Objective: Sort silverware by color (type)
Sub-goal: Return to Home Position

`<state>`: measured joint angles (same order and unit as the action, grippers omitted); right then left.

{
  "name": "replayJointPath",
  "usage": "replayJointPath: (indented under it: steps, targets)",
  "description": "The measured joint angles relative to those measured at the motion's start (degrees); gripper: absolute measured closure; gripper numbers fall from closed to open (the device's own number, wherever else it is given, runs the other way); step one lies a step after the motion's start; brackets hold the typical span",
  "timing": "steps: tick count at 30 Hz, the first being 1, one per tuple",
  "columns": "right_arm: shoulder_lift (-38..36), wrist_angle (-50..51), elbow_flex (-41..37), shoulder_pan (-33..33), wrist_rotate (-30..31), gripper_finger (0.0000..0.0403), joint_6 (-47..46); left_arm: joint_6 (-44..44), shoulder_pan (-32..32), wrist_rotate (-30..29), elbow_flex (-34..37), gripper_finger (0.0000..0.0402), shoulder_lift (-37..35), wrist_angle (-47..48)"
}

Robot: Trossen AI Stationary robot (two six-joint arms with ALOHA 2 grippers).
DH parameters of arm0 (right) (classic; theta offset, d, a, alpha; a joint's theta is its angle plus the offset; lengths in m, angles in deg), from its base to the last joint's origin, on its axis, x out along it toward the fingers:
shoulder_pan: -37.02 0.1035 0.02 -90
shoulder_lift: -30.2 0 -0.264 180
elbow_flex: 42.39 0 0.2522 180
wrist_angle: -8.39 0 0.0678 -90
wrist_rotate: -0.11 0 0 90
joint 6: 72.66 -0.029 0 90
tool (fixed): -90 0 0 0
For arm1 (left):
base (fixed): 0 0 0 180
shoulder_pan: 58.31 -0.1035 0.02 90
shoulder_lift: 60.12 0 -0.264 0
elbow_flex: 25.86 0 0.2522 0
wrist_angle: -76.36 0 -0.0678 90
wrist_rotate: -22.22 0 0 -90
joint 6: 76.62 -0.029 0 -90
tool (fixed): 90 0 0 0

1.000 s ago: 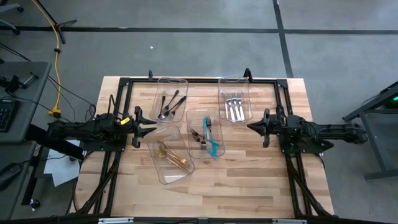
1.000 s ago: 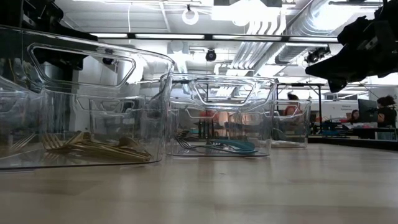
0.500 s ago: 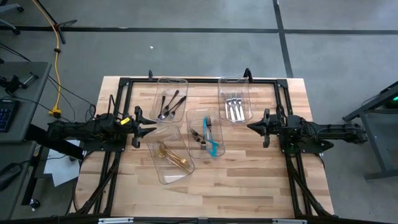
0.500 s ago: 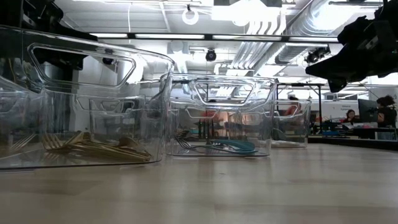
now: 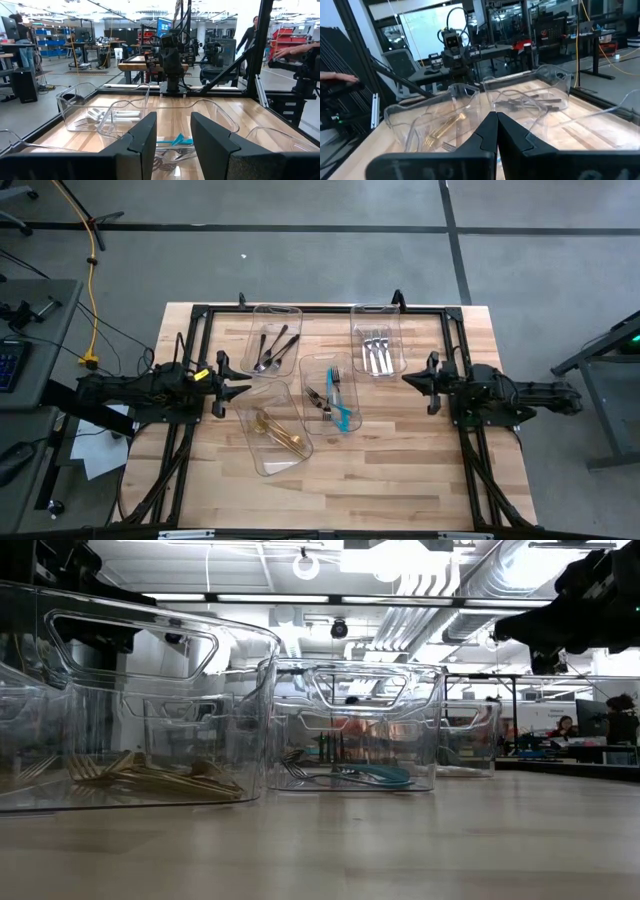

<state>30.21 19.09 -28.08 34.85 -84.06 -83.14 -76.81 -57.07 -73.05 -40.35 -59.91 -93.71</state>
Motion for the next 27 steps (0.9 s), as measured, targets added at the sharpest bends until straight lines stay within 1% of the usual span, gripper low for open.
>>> replayJointPath:
  steps: [27]
  targets:
    - [0.8, 1.2, -0.1, 0.0, -0.3, 0.0402, 0.0, 0.0, 0.0, 0.0, 0.0, 0.0289, 0.5, -0.1]
